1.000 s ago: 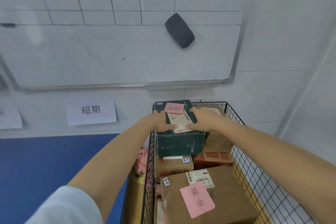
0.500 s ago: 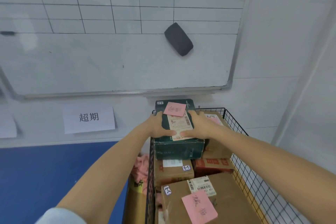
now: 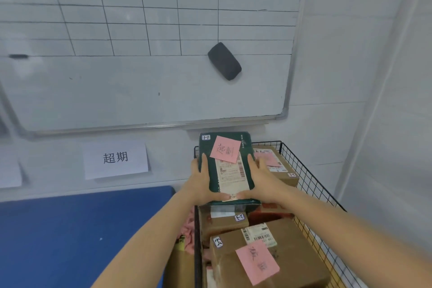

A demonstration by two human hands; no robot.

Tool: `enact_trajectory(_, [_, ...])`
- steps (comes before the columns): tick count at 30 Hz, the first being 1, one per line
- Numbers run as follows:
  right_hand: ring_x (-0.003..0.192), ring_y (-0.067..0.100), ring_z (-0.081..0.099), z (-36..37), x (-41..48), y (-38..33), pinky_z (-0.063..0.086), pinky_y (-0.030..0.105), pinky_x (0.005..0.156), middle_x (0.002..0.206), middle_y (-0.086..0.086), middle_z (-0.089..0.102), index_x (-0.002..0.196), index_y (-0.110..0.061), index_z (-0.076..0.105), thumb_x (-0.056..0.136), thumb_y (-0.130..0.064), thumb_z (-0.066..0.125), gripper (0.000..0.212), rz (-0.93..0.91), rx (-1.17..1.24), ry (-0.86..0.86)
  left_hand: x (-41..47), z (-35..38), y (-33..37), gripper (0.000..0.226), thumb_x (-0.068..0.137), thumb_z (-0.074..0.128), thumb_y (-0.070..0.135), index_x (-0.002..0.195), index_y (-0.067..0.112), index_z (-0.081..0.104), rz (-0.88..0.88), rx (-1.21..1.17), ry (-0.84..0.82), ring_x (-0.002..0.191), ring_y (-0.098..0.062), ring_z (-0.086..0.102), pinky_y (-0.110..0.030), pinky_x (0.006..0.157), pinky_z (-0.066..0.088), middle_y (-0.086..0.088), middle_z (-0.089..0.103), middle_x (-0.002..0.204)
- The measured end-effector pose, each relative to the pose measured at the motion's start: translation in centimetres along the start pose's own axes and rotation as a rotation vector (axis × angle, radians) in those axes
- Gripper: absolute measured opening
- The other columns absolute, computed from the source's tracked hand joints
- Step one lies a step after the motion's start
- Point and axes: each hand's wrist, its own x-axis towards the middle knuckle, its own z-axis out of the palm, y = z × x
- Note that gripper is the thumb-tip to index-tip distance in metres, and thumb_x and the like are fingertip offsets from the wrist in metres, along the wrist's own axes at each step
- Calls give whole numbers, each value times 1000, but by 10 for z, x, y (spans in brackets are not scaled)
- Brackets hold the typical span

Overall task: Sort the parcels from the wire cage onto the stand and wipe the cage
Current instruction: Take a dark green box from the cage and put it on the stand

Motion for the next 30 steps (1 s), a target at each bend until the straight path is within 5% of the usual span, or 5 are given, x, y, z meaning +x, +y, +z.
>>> enact_trajectory(10, [134, 21, 40, 3, -3, 5, 42, 44, 107, 150, 3, 36, 151, -26, 2, 68, -44, 82, 117, -7, 98, -21, -1, 9, -1, 131, 72, 79, 43, 148, 13, -24, -2, -65, 18, 138, -25, 30, -35, 110, 33, -10, 13, 155])
enact_trajectory(16, [136, 24, 36, -2, -1, 6, 41, 42, 107, 156, 8, 18, 152, -25, -3, 66, -44, 81, 122, 5, 97, 35, -2, 13, 5, 137, 70, 80, 44, 144, 16, -32, 88, -138, 99, 146, -23, 12, -37, 117, 23, -5, -17, 157])
enact_trajectory(21, [136, 23, 33, -15, 6, 9, 41, 44, 107, 149, 8, 28, 152, -21, 2, 58, -55, 80, 126, -16, 64, 100, 3, 13, 14, 139, 63, 85, 42, 146, 23, -26, 144, -248, 178, 145, -17, -18, -47, 120, 11, 2, -21, 156])
enact_trajectory(26, [130, 22, 35, -27, 9, 8, 36, 36, 104, 142, 7, 38, 150, -15, 11, 66, -45, 82, 114, -77, -11, 123, 3, 16, 17, 140, 58, 89, 36, 144, 34, -22, 86, -327, 211, 147, -24, -2, -48, 119, 12, 12, -15, 151])
enact_trajectory(30, [123, 22, 45, -34, 13, 6, 44, 37, 99, 140, 6, 43, 151, -16, 7, 58, -52, 82, 125, -86, -18, 156, 5, 13, 19, 137, 60, 89, 33, 148, 31, -16, 43, -376, 203, 140, -21, 26, -45, 117, 20, 2, 26, 149])
